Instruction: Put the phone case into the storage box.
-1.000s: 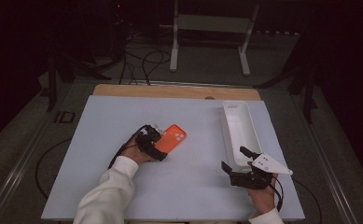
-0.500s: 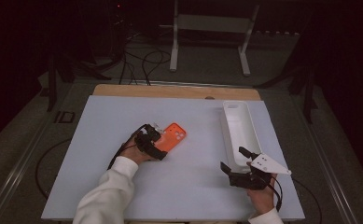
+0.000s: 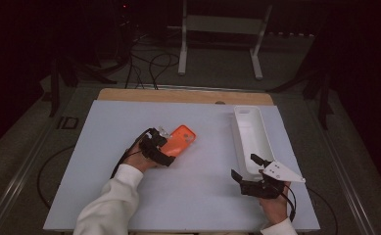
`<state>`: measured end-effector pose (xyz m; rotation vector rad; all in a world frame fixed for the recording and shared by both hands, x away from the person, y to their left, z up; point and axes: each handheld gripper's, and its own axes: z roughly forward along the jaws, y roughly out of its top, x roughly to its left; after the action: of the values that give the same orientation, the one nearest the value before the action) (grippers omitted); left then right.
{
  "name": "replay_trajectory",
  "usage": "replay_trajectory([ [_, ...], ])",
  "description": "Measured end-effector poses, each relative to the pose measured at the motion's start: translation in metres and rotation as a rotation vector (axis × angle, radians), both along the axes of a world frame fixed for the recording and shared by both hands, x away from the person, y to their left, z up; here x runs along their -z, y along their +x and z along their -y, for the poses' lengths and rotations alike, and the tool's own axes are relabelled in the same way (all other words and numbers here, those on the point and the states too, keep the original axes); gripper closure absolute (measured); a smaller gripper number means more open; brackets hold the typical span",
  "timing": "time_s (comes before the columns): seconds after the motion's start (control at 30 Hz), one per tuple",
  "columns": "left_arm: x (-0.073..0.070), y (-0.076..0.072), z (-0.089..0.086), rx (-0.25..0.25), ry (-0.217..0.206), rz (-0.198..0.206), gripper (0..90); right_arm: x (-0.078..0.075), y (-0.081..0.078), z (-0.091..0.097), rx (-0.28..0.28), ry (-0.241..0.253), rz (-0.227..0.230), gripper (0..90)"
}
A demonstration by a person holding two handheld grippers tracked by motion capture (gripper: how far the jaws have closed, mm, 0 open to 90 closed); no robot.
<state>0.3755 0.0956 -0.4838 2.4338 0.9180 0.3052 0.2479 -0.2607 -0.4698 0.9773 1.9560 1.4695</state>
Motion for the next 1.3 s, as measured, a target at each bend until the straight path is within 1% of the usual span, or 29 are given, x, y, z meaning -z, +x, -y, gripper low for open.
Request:
replay_trajectory([
  [0.37, -0.014, -0.008, -0.002, 0.005, -0.044, 0.047, 16.3, -0.002, 0.003, -0.001, 0.003, 0.000, -0.006, 9.2],
  [0.5, -0.020, -0.013, -0.003, 0.012, -0.049, 0.066, 16.3, -0.003, 0.005, -0.003, 0.000, -0.001, -0.010, 9.1],
  [0.63, -0.026, -0.017, -0.005, 0.018, -0.058, 0.085, 16.3, -0.005, 0.008, -0.004, -0.013, 0.019, -0.025, 9.1],
  [0.8, -0.034, -0.022, -0.008, 0.022, -0.069, 0.107, 16.3, -0.008, 0.014, -0.005, -0.038, 0.043, -0.067, 8.8],
  [0.83, -0.035, -0.023, -0.008, 0.025, -0.071, 0.111, 16.3, -0.008, 0.015, -0.005, -0.042, 0.041, -0.073, 8.7],
  [0.93, -0.039, -0.027, -0.008, 0.033, -0.077, 0.119, 16.2, -0.011, 0.020, -0.005, -0.052, 0.057, -0.090, 8.7],
  [1.07, -0.044, -0.030, -0.005, 0.042, -0.081, 0.136, 16.3, -0.015, 0.027, -0.008, -0.058, 0.075, -0.100, 8.7],
  [1.3, -0.053, -0.036, 0.001, 0.070, -0.081, 0.165, 16.3, -0.021, 0.039, -0.016, -0.075, 0.073, -0.116, 8.7],
])
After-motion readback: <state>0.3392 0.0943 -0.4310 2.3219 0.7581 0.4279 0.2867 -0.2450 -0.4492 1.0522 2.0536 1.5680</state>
